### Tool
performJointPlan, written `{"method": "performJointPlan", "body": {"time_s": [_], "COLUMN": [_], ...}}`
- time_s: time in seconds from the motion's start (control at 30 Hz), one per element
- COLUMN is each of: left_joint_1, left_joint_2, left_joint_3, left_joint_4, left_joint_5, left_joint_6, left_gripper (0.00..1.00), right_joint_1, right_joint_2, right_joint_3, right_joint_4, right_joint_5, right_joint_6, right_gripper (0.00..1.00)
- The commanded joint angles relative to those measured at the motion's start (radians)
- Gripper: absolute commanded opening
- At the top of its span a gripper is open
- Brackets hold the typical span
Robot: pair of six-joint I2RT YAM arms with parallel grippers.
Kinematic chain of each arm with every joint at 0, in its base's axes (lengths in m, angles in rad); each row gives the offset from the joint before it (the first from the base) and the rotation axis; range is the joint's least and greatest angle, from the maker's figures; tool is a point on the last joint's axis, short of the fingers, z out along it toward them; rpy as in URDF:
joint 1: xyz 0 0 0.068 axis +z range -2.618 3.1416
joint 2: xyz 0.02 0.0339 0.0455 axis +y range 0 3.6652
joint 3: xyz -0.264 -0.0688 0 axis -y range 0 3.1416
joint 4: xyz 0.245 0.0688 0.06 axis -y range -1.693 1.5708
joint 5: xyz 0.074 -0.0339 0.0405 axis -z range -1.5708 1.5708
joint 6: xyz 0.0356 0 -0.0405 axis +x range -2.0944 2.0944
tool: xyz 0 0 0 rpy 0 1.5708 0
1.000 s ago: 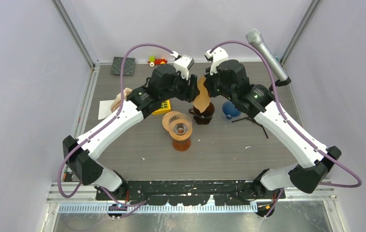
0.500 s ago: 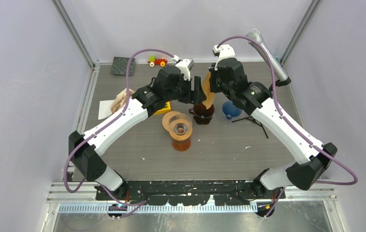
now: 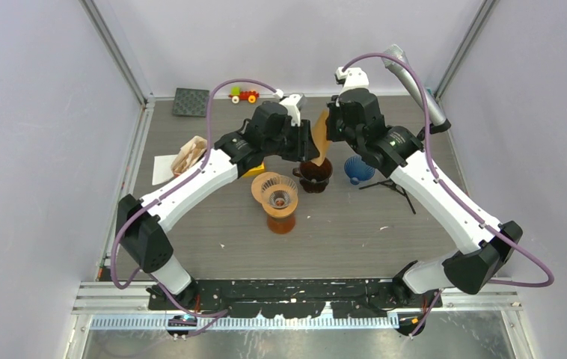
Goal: Place the coffee filter in the dripper
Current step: Place the coffee filter in the coffee dripper.
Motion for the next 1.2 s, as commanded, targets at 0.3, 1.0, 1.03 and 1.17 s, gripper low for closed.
{"method": "performJointPlan", "body": {"time_s": [0.3, 1.0, 1.03, 1.17], "left_joint_1": [0.008, -0.023, -0.025, -0.036], "left_joint_2": [-0.02, -0.043, -0.043, -0.041], "left_joint_3": [0.078, 0.19, 0.19, 0.198], "left_joint_4": [0.014, -0.283, -0.286, -0.309], "left_joint_5": [0.011, 0.109, 0.109, 0.101], "left_joint_6": [0.156, 0.584, 0.592, 0.623], "left_gripper": [0.0, 0.0, 0.0, 0.0], "right_joint_1": [-0.024, -0.05, -0.052, -0.052], "right_joint_2": [-0.115, -0.238, -0.238, -0.231], "right_joint_3": [-0.095, -0.187, -0.187, -0.185], "right_joint_4": [0.103, 0.079, 0.078, 0.071], "right_joint_5": [-0.117, -0.286, -0.291, -0.304], "right_joint_6": [-0.096, -0.334, -0.334, -0.344], "right_gripper": [0.08, 0.51, 0.51, 0.51]}}
